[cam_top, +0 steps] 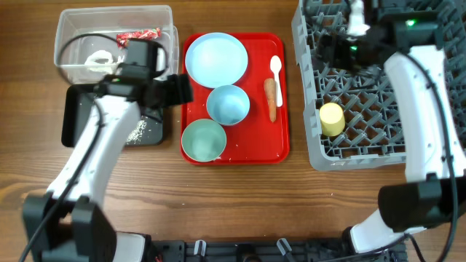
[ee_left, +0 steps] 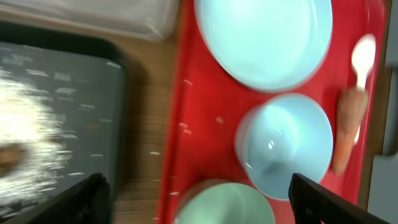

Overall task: Sort waste into correct bins and load items into the dishwasher rack
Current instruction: 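Grasp the light-blue bowl on the red tray with the right gripper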

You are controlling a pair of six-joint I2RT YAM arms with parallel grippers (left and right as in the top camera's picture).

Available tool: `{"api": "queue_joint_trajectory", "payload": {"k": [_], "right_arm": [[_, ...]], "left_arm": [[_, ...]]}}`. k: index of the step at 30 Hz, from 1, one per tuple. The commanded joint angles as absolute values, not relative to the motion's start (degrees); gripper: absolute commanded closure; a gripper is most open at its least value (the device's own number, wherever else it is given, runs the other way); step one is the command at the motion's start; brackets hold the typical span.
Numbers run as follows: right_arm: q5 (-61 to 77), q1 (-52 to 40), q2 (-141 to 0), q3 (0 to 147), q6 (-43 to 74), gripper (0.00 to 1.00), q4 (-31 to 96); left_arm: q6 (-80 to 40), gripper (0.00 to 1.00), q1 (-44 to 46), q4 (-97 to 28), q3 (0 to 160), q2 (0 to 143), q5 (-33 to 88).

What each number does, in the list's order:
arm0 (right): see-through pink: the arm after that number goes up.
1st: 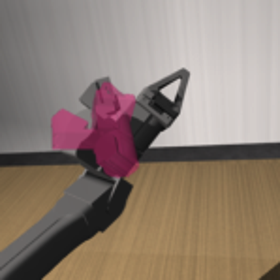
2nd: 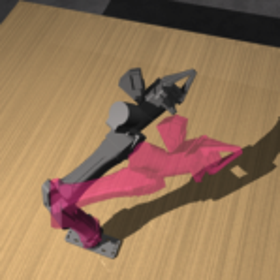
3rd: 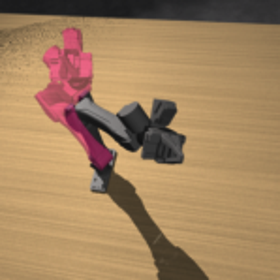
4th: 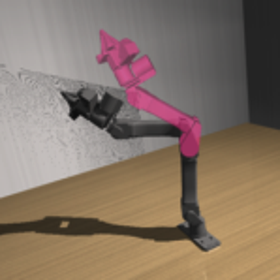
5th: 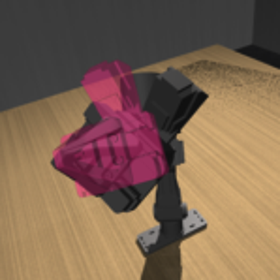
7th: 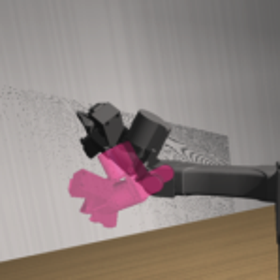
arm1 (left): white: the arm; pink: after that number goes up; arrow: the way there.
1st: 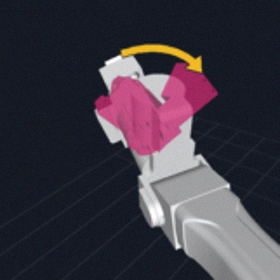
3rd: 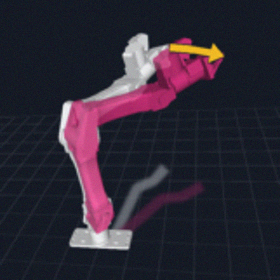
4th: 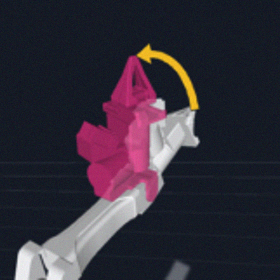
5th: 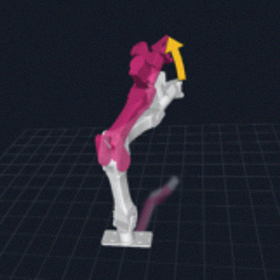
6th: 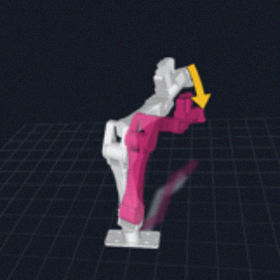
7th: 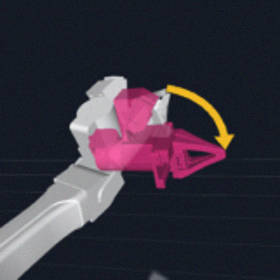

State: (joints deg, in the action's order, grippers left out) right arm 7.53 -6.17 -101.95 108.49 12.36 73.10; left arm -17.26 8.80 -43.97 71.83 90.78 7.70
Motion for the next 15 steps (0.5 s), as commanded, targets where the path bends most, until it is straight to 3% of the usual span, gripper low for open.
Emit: {"api": "queue_joint_trajectory", "payload": {"k": [1, 4, 5, 15], "right_arm": [[8.60, -15.18, -103.28, 106.72, 18.52, 0.03, 66.26], [8.73, -20.56, -108.68, 102.54, 23.83, 0.18, 59.05], [9.72, -22.70, -111.79, 100.62, 24.29, 0.29, 55.72], [10.63, -26.39, -128.05, 99.83, 29.21, 0.74, 52.95]], "left_arm": [[-16.97, 0.00, -1.15, -44.62, 72.14, 79.79, 6.33], [-16.95, 0.00, -6.63, -44.84, 72.14, 77.23, 6.33], [-16.95, 0.00, -7.70, -44.91, 72.14, 77.47, 6.31], [-16.95, 0.00, -8.16, -44.86, 72.14, 77.80, 4.82]]}}
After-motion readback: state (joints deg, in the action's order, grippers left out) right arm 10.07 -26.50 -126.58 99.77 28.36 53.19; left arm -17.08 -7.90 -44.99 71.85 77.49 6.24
